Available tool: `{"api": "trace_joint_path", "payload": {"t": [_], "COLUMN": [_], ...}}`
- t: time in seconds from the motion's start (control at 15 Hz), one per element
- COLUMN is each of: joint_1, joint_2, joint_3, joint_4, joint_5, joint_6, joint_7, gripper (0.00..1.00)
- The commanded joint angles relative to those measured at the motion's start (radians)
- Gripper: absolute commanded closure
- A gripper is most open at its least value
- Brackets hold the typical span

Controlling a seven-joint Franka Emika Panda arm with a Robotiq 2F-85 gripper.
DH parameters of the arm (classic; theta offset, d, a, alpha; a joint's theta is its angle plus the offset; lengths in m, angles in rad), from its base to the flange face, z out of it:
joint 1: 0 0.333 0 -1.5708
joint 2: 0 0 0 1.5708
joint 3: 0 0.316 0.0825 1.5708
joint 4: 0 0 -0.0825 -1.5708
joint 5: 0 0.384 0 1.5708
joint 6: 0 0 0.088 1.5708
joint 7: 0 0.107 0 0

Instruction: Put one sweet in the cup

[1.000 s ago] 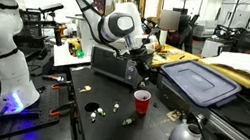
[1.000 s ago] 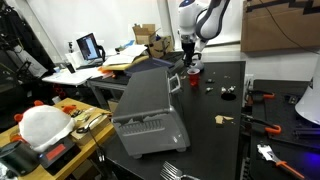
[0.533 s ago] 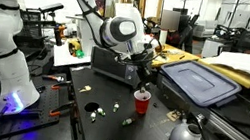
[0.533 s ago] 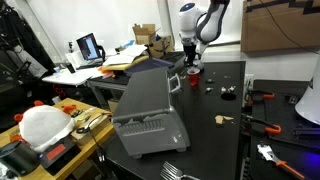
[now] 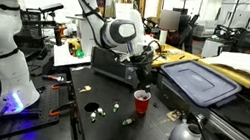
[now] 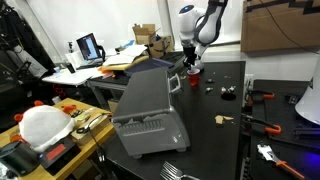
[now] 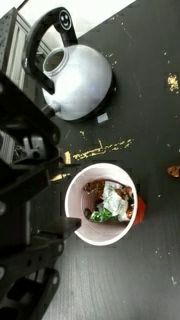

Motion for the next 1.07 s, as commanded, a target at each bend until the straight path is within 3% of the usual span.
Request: {"api": "trace_joint_path", "payload": {"t": [0.0,0.2,0.6,1.0], "joint_1": [0.042,0.056,0.064,0.026], "joint_2": [-0.026,-0.066,-0.187,-0.325], "joint_3": [-0.028,-0.029,-0.015,0.035], "joint_4": [-0.012,-0.035,-0.085,-0.136], "joint_5": [0.039,0.071,0.115,0.126], "joint_6": [-0.009,-0.026,-0.091,-0.174], "joint_7": [0.001,-0.019,-0.02,-0.021], "gripper": [0.19,0.01,0.0,0.0]}}
